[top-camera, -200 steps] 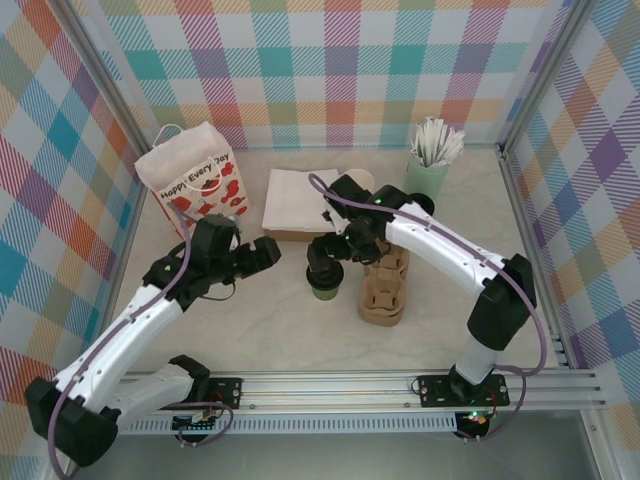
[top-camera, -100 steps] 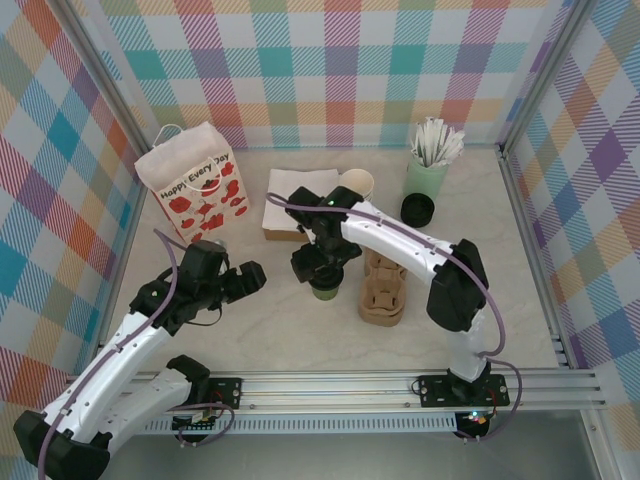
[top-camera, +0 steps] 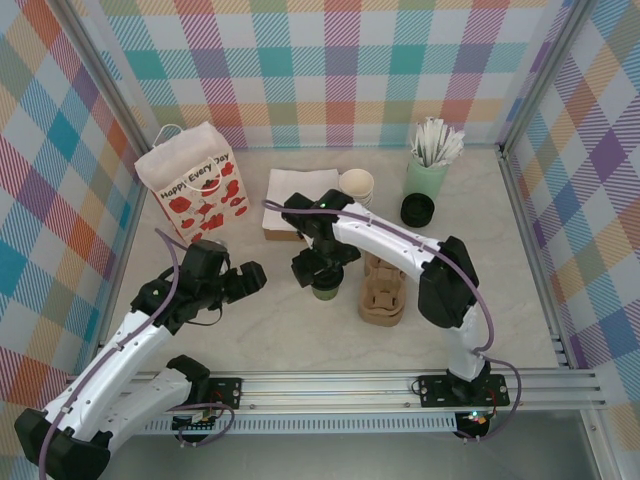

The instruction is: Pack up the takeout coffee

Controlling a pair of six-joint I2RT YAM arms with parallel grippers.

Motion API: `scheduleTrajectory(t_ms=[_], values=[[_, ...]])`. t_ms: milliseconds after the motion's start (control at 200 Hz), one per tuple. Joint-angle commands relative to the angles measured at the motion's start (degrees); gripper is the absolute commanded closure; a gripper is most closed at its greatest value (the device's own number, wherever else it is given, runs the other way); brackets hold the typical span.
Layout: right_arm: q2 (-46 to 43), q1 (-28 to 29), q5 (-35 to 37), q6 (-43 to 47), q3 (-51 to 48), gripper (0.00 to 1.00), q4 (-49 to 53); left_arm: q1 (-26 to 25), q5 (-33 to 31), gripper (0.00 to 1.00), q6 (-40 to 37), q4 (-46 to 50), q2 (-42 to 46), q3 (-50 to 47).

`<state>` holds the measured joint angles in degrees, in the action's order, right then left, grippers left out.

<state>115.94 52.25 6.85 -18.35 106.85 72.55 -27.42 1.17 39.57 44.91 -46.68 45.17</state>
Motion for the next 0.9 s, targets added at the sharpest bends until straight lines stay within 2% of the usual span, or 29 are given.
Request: scheduleTrajectory(t_ms=[0, 610, 895], values=[[0.86, 0.49, -0.53, 0.78, 1.83, 0.00, 1.46, 0.94, -0.29, 0.10, 0.05, 0.15, -0.24, -0.38], [5.31, 0.49, 0.20, 0.66, -0.25, 0.00, -0.48, 0.92, -0.64, 0.10, 0.23, 0.25, -0.26, -0.83], [4.69, 0.53, -0.32, 0.13, -1.74, 0.16, -1.23, 0.95, -1.17, 0.10, 0.77, 0.10, -0.21, -0.94]])
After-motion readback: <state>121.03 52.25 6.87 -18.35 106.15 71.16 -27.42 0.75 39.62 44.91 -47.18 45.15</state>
